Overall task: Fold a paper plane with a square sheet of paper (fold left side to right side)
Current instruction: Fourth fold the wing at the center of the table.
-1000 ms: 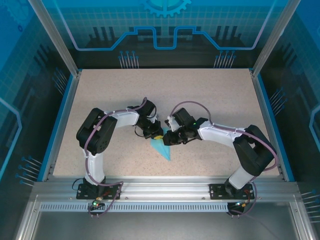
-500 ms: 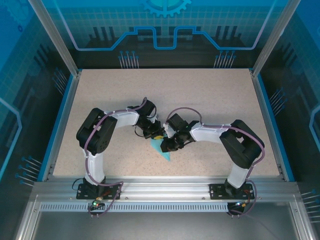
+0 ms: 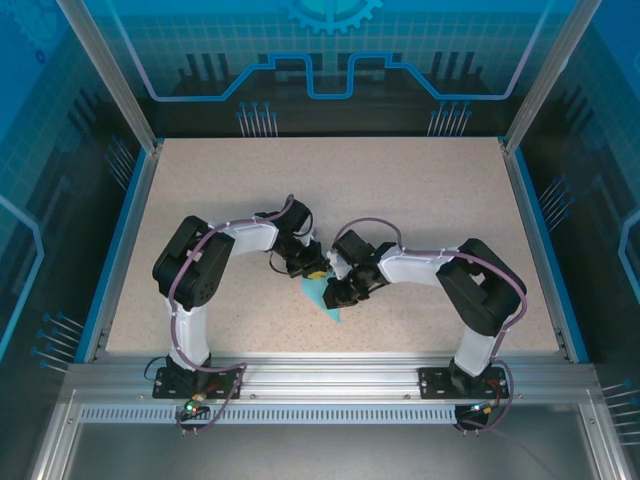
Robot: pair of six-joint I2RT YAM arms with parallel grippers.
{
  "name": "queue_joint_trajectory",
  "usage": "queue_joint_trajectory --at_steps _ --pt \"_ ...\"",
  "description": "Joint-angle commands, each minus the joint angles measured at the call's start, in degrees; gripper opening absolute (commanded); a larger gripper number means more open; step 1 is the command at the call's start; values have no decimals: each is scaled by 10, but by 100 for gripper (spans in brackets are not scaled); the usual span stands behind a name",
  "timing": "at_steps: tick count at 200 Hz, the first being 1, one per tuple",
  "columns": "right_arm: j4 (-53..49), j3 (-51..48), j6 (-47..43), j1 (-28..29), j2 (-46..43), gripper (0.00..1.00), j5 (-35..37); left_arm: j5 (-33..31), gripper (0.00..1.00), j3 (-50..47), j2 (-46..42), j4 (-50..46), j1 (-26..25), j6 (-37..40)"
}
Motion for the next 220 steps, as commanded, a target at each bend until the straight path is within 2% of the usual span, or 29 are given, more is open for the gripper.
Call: queue_joint_trajectory --at_steps 1,220 --pt "-38 1 -9 11 14 13 0 -41 9 -21 22 -42 -3 12" --pt "-156 6 -35 35 -11 13 50 -58 8 -15 37 -51 -3 16"
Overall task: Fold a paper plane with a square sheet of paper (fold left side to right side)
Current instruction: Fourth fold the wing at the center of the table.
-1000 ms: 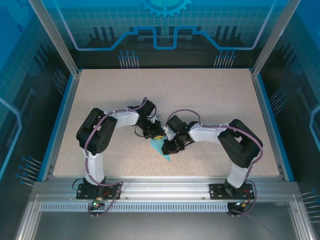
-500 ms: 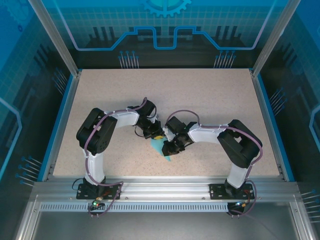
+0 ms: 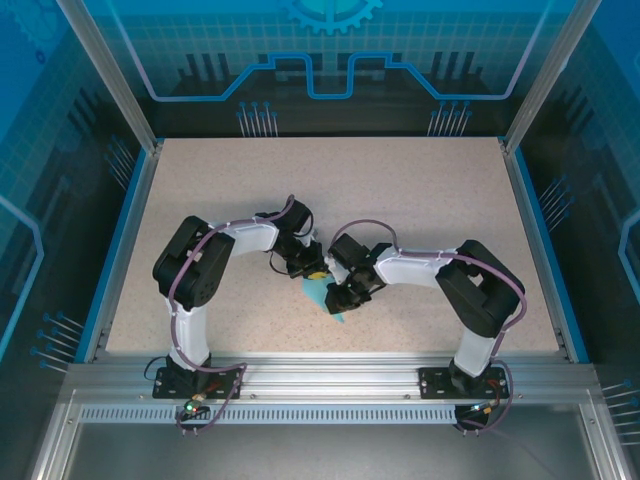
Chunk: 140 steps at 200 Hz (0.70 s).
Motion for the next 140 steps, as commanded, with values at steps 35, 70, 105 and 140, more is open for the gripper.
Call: queue_joint_trajectory --at_steps 35,70,105,140 --pt "-108 -12 -12 15 -13 13 -1 -61 8 -14 39 -49 -2 15" --pt "-123 -17 -13 16 -13 13 4 -62 8 -13 41 -50 -2 16" --pt "-124 -29 -4 16 -18 13 2 -64 8 -12 41 -53 -2 17" --pt "-122 -48 3 16 -30 13 -1 -66 8 -9 42 -56 -2 19"
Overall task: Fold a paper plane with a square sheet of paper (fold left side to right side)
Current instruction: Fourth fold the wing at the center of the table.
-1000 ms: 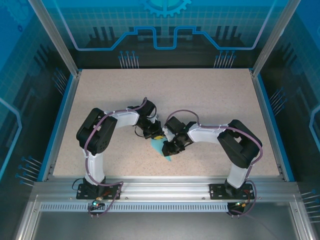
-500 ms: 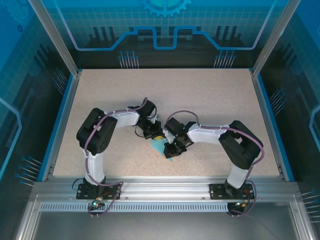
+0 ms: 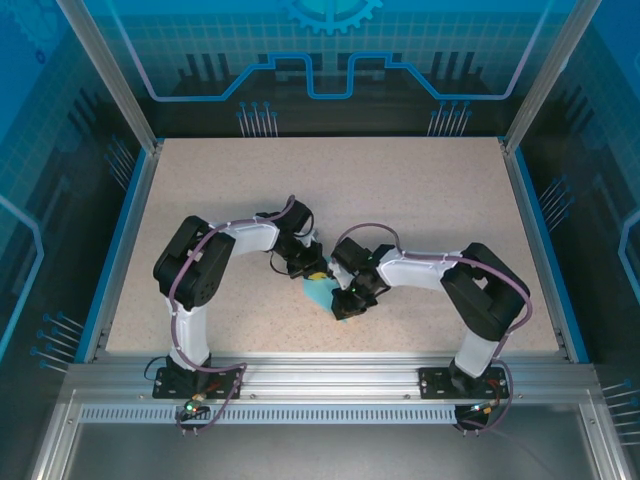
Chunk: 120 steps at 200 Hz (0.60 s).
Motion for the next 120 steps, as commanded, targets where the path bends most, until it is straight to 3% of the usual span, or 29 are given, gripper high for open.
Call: queue_joint_trajectory --at_steps 1,120 --pt "-79 -35 11 13 -10 13 -5 -68 8 -13 40 -49 -1 17" --pt "-82 -47 13 1 -75 10 -9 -70 8 -8 36 -56 -1 17"
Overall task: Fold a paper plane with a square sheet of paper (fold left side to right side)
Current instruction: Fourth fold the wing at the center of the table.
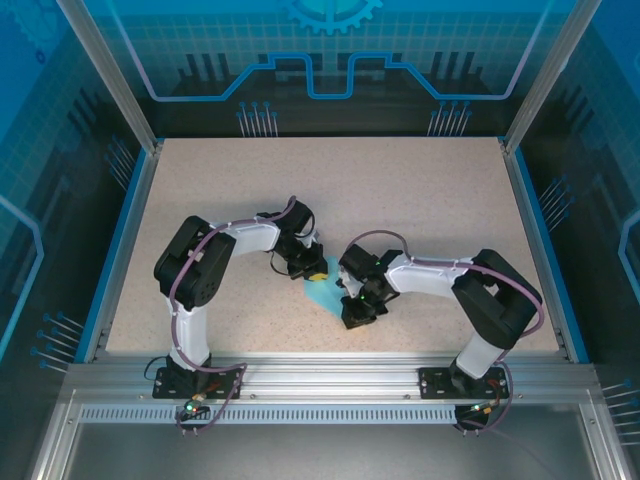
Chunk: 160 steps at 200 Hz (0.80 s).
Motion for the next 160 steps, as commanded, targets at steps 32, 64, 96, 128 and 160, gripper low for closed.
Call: queue_joint_trajectory --at_steps 32,64,96,128,160 --pt "9 -17 10 -20 -116 12 -38 -71 8 -10 33 -49 1 17" --pt "94 -35 35 -48 -102 11 -71 -70 8 -11 32 -48 1 16" --pt "125 -4 46 -49 -38 9 -59 -68 8 -12 30 -46 0 14" --pt "138 10 51 -51 6 9 -42 -66 8 -13 30 -44 1 12" --pt "123 9 57 -52 32 8 -24 -64 8 -14 23 -42 0 12"
